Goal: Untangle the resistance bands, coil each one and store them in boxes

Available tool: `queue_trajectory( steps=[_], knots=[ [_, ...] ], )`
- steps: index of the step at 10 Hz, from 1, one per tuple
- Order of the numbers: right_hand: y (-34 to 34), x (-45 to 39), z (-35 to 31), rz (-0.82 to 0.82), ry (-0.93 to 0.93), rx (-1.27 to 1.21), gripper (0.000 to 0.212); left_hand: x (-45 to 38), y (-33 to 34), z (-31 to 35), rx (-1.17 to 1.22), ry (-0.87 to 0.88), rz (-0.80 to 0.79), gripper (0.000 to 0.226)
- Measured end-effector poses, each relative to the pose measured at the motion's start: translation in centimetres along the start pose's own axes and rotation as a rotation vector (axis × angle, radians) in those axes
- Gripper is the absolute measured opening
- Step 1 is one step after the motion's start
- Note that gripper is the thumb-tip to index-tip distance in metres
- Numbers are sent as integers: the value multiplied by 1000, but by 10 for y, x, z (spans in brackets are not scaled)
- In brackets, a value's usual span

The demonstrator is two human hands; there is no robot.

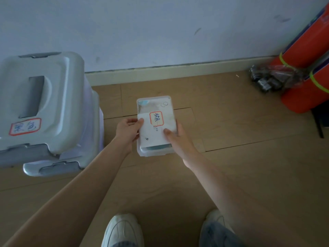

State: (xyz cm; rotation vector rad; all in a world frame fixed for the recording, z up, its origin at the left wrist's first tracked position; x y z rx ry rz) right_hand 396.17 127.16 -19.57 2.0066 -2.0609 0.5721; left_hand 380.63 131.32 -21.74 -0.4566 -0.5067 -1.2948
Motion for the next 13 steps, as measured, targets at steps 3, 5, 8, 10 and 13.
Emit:
queue_trajectory(
  steps=[3, 5, 8, 10, 13],
  knots=[
    [4, 8, 30, -81, 105, -198, 48, 36, -21, -48, -115, -63, -264, 57],
    [24, -5, 22, -92, 191, -153, 52, 39, -18, -41, 23, -139, -266, 44],
    [53, 2, 33, -93, 155, -131, 62, 41, -51, -53, 69, -123, -136, 44],
    [81, 3, 32, -45, 195, -158, 64, 43, -69, -47, 152, -102, -49, 45],
    [46, 47, -22, 6, 92, 89, 46, 116, -70, -25, -524, 173, 73, 40]
  ],
)
Point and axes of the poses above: each hand's wrist, its own x-axis away from the middle knuckle, its own y-axis out of the palm, z = x × y, the point moved 3 cm from there along -x, towards the middle knuckle, and after that the axes turned 1 degree about x, right-handed, at the moved point
